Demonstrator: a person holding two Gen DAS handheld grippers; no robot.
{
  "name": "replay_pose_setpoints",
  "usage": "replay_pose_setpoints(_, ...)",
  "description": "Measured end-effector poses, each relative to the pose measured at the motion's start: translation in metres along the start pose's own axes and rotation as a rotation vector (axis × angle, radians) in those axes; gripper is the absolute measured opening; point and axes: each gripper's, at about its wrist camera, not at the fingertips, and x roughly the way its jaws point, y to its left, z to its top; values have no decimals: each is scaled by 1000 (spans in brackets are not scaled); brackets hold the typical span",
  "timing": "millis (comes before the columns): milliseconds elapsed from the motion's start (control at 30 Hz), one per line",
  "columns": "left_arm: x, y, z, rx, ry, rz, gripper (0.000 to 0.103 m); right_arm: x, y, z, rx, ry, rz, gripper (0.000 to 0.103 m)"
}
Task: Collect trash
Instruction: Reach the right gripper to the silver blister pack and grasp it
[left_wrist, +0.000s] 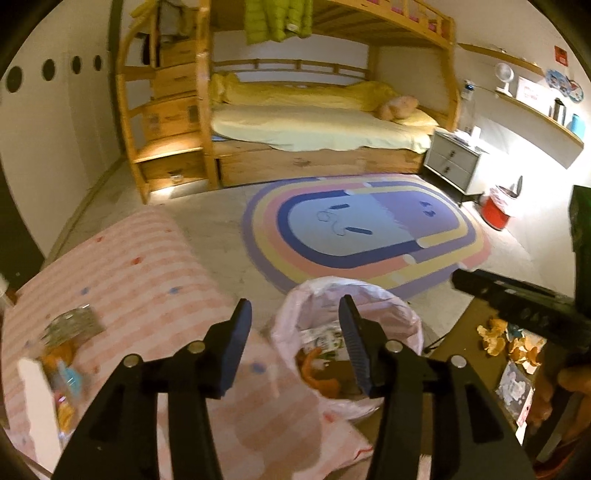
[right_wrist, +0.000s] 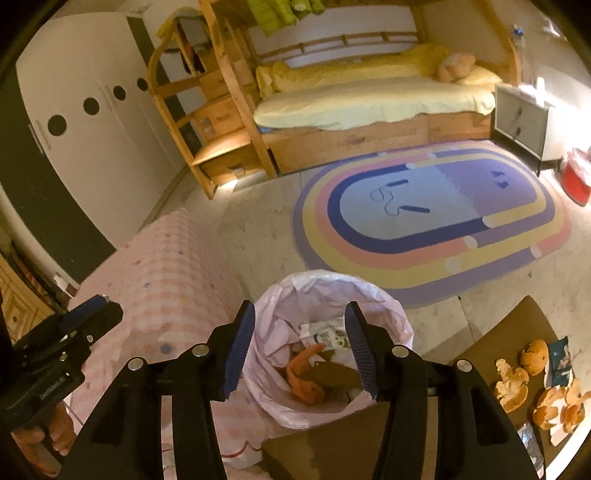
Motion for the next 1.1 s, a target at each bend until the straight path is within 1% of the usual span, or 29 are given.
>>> replay_pose_setpoints(100,-22,13,-9,-27,-15,28,52,-15,16,-4,-23,-21,25,51)
replay_pose_setpoints(167,-37,22,-16,-47,-18,47,55,-21,28,-8,-42,-27,44,51)
replay_pose_setpoints(300,-65,44,-32,-85,-27,103,56,-29,56,-19,-91,-18,88,50)
replay_pose_setpoints(400,-88,65,-45,-130,-33,158,59,-32,82,-26,-137,-8,117,50)
replay_pose_setpoints(533,-124,96,-64,-211,-51,246,69,-37,123,-37,-216,9,168,50)
replay_pose_setpoints(633,-145,118,-78,-253,-46,319,71,-38,154,-46,-284,26,197,50)
replay_pose_setpoints(800,-166,156,-111,-324,-29,412,74,-28,197,-62,-373,57,236,50)
replay_pose_setpoints(933,-174,191,-138,-393,4,467,75,-19,220,-73,-407,85,258,50)
replay_pose_setpoints(967,-176,198,-142,-404,11,479,77,-16,225,-75,-416,92,263,50)
replay_pose_setpoints(1100,-184,220,-158,-450,20,501,78,-6,245,-85,-453,120,272,50)
